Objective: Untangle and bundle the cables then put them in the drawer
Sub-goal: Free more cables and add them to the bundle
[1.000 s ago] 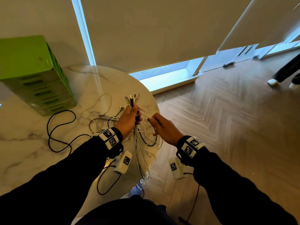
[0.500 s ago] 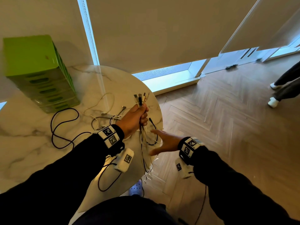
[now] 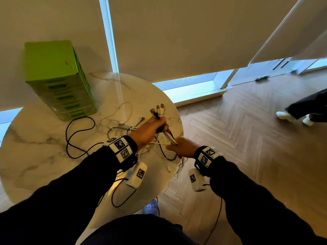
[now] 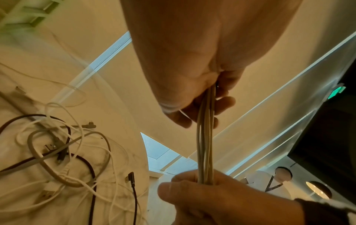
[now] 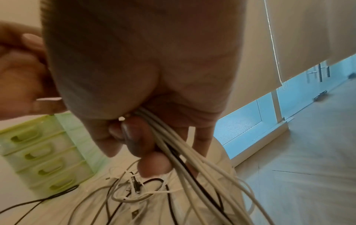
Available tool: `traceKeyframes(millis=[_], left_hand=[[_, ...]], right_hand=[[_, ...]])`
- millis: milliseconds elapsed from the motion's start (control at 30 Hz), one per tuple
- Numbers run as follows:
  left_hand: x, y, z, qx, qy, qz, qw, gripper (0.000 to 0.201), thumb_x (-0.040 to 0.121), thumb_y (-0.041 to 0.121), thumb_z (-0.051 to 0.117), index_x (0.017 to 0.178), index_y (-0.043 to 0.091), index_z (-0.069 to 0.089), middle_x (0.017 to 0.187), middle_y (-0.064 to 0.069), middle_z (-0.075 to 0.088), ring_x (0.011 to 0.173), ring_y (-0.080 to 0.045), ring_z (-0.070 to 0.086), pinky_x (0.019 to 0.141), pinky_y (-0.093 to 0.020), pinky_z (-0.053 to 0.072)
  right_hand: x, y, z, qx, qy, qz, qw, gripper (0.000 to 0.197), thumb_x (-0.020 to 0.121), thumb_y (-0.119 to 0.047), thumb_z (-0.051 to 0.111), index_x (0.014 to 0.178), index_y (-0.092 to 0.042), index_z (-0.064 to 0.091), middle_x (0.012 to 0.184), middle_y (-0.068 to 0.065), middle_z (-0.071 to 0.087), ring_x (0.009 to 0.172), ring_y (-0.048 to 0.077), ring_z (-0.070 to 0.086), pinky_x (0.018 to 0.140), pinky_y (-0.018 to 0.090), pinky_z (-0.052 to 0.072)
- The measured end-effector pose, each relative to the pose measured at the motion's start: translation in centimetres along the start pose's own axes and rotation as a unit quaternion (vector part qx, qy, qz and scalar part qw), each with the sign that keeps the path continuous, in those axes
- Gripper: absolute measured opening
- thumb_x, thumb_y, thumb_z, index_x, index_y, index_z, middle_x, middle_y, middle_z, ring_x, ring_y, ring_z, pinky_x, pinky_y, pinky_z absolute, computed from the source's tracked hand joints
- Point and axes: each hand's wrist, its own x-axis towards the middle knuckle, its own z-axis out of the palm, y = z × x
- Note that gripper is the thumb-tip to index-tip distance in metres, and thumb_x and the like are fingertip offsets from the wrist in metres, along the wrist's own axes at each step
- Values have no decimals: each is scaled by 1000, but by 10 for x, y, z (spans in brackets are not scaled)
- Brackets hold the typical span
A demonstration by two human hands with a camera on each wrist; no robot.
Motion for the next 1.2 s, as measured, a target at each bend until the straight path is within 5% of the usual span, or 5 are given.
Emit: traceKeyframes(millis=[233,500,833,1033,1200], left_hand=[[-1,-4,-7,187,33,13,982,36,107,36,41,115,10,64,106,1,64,102,-10,57,78,-8,41],[7,-8,-20,28,109,65,992,79,69,37,91,134,42,47,129,-9,63,121,-29,61,98,-45,54],[9,3,-14,109,141,171,969,22,89,4,73,103,18,63,101,1,68,97,-11,66,93,-41,56],[8,-5,-23,-24,144,51,988,109,64,57,88,151,32,26,138,-1,58,123,-19,61,105,-41,49],[-4,-9,-15,38,-15,-34,999,55,87,70,46,120,30,64,129,7,66,127,-13,57,117,-42,36]], right_hand=[[-16,-46,12,92,107,-180,973,31,101,-45,48,118,-20,56,103,5,69,91,22,66,85,42,55],[-33,-49,12,123,119,-184,968,29,104,-34,47,77,-25,50,65,-7,47,60,8,44,63,32,39],[-32,-55,14,131,104,-155,974,36,102,-40,48,76,-14,49,68,2,45,64,13,42,65,38,37],[-32,-60,6,223,149,-144,952,38,102,-40,46,66,-48,56,55,-18,50,58,6,41,64,35,36],[-37,-68,3,193,138,-198,951,30,108,-36,40,82,-48,50,54,-29,53,52,-9,49,56,11,34]])
